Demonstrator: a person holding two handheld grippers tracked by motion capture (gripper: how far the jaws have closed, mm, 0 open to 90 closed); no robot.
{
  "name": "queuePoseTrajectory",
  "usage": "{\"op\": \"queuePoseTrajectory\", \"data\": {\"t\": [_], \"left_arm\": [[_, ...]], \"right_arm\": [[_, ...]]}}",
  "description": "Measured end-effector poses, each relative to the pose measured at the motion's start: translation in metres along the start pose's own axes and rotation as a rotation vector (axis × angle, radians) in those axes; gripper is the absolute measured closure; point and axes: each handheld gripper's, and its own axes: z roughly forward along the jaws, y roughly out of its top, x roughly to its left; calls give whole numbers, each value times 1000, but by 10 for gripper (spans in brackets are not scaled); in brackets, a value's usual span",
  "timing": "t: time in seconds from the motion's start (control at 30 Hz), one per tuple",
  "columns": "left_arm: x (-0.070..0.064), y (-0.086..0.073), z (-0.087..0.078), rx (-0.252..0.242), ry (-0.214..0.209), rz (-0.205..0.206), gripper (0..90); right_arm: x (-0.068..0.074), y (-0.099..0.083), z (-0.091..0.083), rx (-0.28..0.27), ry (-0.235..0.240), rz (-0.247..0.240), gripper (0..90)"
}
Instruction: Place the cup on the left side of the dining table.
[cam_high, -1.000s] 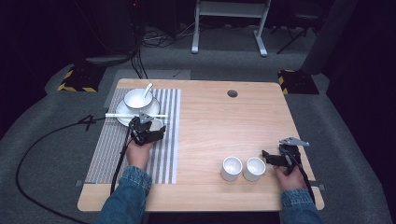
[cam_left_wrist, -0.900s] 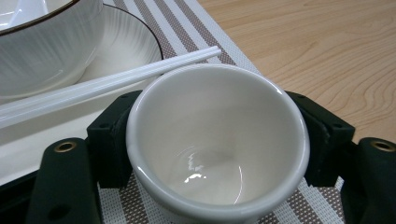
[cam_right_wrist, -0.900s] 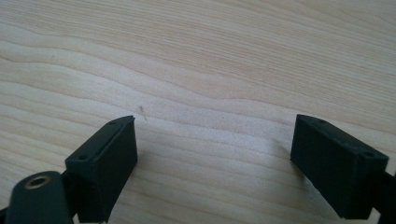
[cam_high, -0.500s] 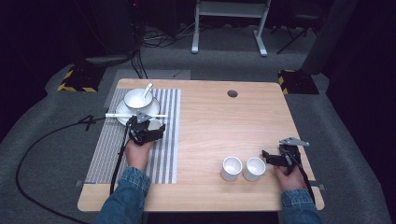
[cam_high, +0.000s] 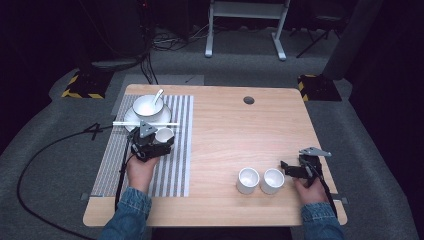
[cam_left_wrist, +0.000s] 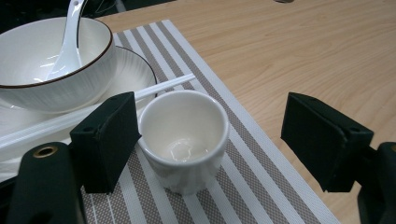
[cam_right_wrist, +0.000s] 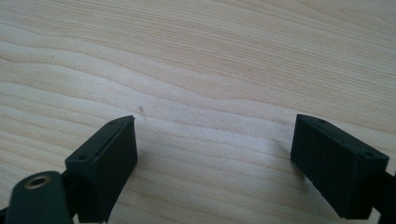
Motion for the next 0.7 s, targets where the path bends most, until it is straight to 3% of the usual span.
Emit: {"op": "queuePoseTrajectory", "data": {"t": [0.37, 0.5, 0.7], "left_arm": [[-10, -9, -45, -8, -27, 4, 193], [-11, -14, -52, -4, -82, -23, 190], [-16, -18, -62, 19, -83, -8, 190]], "right_arm": [[0, 0, 0, 0, -2, 2, 145], [0, 0, 0, 0, -2, 3, 145], [0, 0, 0, 0, -1, 3, 145]]}}
